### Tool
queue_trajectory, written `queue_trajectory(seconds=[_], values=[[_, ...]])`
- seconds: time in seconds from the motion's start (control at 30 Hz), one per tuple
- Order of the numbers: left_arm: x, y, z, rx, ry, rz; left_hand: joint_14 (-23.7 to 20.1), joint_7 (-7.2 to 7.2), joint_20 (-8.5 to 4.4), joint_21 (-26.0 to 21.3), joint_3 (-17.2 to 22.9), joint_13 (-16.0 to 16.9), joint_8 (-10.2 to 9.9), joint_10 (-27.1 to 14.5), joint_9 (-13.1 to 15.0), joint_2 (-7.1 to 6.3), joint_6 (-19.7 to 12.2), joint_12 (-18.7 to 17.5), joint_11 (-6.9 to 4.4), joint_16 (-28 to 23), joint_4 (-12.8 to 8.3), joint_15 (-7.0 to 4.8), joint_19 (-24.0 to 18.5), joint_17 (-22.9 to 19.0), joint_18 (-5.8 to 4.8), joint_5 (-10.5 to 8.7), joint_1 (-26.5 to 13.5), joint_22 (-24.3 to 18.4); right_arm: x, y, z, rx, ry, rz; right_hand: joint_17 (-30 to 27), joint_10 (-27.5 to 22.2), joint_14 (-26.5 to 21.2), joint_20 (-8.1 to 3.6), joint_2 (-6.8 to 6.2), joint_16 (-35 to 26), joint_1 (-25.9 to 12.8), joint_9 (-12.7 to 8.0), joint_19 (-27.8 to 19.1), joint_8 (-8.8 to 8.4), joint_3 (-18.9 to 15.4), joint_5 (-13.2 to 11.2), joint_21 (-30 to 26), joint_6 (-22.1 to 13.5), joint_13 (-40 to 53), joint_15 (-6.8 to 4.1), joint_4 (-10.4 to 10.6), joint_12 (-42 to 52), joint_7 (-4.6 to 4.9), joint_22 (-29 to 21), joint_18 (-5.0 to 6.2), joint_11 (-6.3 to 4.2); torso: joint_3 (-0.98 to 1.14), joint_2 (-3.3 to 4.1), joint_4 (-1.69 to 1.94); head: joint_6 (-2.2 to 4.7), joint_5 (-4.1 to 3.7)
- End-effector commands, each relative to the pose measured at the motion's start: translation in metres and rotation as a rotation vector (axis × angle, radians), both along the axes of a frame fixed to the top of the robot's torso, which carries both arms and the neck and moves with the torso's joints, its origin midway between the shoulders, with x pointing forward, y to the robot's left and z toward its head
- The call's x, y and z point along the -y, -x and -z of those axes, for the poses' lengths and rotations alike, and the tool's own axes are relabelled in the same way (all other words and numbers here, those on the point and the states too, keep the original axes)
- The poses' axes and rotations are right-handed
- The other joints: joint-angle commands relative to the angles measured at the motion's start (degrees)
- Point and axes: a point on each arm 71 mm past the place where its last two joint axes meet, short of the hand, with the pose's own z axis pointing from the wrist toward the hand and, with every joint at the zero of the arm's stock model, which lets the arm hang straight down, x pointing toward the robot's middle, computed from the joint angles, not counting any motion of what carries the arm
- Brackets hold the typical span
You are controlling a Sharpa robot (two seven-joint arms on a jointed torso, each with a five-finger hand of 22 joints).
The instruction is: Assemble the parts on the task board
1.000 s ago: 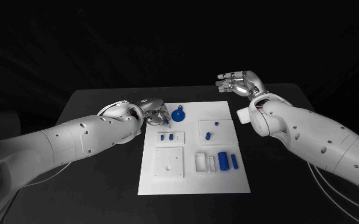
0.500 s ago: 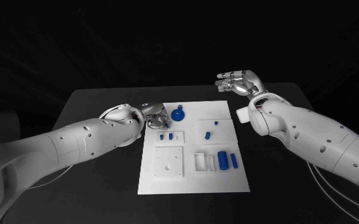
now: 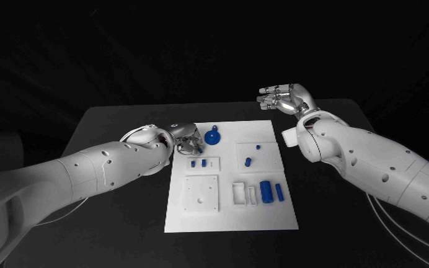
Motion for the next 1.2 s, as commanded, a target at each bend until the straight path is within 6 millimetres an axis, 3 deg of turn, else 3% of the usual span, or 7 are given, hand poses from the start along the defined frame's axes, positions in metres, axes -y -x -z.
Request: queue_trajectory(seconds=[0.03,1.0,1.2], values=[[0.002,0.002,0.004,-0.010,0.005,0.007,0.01,0.12,-0.12,0.20,0.02,0.09,0.32,-0.08,0.06,0.39,0.34,0.32,0.15,-0.23,-0.17,0.03,-0.46,-0.07,0.89,0.27,-0.05,1.22,-0.002,0.000,0.000,0.005,0.002,-0.018,-0.06,-0.35,-0.45,0.11,-0.10,-0.20,-0.45,-0.05,-0.35,0.13,0.17,0.29,-0.25,0.12,-0.09,-0.06,-0.23,-0.18,0.02,-0.08,0.45,0.08,0.04,-0.01,0.03,-0.02,-0.08],[0.012,0.008,0.013,-0.039,-0.036,0.049,-0.64,-0.03,-0.28,0.71,-0.13,0.11,0.33,0.93,0.10,0.35,1.25,0.33,-0.15,0.28,-0.73,-0.11,-1.08,0.09,0.71,0.65,0.10,1.29,-0.002,0.000,0.000,0.002,0.002,-0.018,-0.06,-0.35,-0.45,0.11,-0.10,-0.20,-0.45,-0.05,-0.35,0.13,0.17,0.29,-0.25,0.12,-0.09,-0.06,-0.23,-0.18,0.02,-0.08,0.45,0.08,0.02,0.00,0.09,-0.07,-0.08],[0.011,0.007,0.017,-0.041,-0.071,0.043,-1.40,0.01,-0.07,0.65,-0.49,0.11,0.32,0.26,0.08,0.30,1.07,0.34,0.05,0.29,-0.69,0.12,-1.71,-0.03,0.59,-0.20,-0.03,1.23,-0.002,0.000,0.001,0.001,0.002,-0.017,-0.06,-0.37,-0.48,0.12,-0.06,-0.21,-0.60,-0.04,-0.37,0.14,0.15,0.30,-0.25,0.21,-0.09,-0.04,-0.31,-0.19,0.03,-0.08,0.45,0.10,0.03,0.03,0.08,-0.10,-0.10]])
